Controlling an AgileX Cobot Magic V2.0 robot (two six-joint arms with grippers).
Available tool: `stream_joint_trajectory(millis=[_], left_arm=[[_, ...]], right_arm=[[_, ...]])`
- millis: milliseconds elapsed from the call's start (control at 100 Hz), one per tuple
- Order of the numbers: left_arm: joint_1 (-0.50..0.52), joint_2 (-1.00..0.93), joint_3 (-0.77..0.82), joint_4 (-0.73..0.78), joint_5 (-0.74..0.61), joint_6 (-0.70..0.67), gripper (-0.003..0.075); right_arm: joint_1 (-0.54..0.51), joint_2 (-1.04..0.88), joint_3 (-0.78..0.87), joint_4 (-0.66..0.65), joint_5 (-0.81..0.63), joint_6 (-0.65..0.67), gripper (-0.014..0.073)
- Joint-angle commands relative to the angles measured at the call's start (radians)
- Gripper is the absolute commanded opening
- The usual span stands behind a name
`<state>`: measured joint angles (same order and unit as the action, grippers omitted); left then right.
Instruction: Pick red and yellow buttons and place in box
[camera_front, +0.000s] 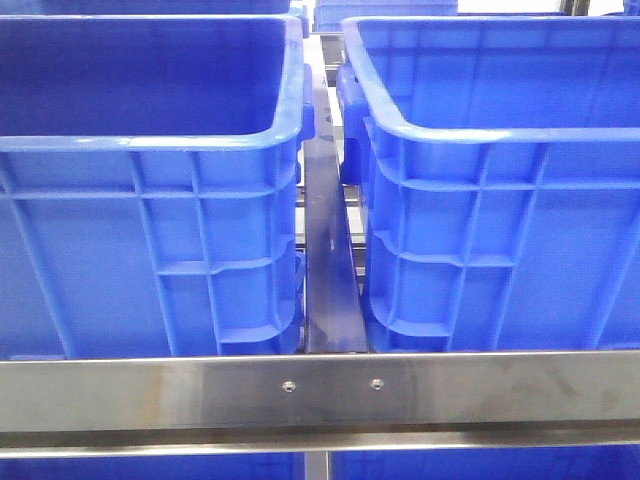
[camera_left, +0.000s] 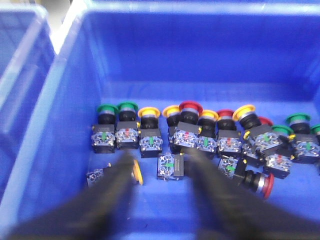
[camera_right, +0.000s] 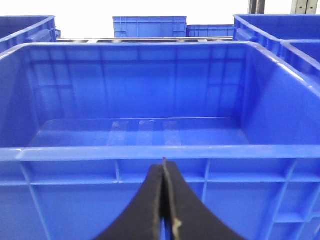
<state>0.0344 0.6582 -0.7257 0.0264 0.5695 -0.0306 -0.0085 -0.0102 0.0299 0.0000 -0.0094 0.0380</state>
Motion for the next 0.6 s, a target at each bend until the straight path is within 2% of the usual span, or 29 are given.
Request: stream_joint_trajectory(millis=[0,70,340,460,590], left_arm=[[0.002,0.103,-0.092,-0.002,-0.061,0.000,0.0545],[0.002,0.173,-0.132,-0.002,-0.052,0.000,0.0600],[0.000,0.496,-0.349,-0.007,0.154,0.000,0.0599],[-0.036,0.629,-0.444,-0.007,0.256,0.055,0.0599],[-0.080,0.757,-0.530,-0.001,0.299,0.070,0.0599]], right_arm=[[0.001,-0.023,-0.017,-0.017,-0.086,0.000,-0.0068],[0.001,-0.023,-0.017,-0.017,-0.086,0.000,-0.0068],[0.001,-0.023,-0.017,-0.017,-0.086,0.000,-0.0068],[0.001,-0.023,-0.017,-0.017,-0.086,0.000,-0.0068],[0.001,-0.023,-0.017,-0.017,-0.086,0.000,-0.0068]])
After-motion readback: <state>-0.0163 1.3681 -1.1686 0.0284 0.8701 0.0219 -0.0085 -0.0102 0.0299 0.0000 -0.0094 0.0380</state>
